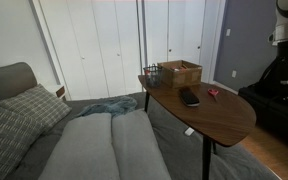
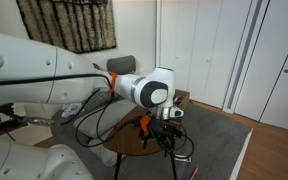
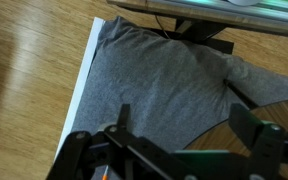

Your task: Put the scissors in the box

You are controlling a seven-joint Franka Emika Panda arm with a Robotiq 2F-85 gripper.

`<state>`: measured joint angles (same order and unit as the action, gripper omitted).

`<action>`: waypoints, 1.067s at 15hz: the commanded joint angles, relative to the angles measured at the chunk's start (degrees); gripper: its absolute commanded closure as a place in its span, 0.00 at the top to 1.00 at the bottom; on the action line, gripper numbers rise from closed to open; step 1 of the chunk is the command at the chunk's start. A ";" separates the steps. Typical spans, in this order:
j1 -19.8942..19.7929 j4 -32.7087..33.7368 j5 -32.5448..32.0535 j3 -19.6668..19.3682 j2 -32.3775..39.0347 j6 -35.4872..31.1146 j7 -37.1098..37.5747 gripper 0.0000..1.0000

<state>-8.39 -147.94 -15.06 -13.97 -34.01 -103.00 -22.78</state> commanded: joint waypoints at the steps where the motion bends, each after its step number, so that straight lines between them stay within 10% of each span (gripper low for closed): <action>1: 0.14 0.13 -0.02 -0.08 -0.01 0.21 0.05 1.00; 11: -0.32 0.20 0.10 0.07 0.47 0.04 1.70 1.00; 16: 0.95 -0.98 8.88 0.12 -0.98 -10.36 8.77 1.00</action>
<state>-8.33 -148.44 -11.63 -14.10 -34.04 -109.10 -17.96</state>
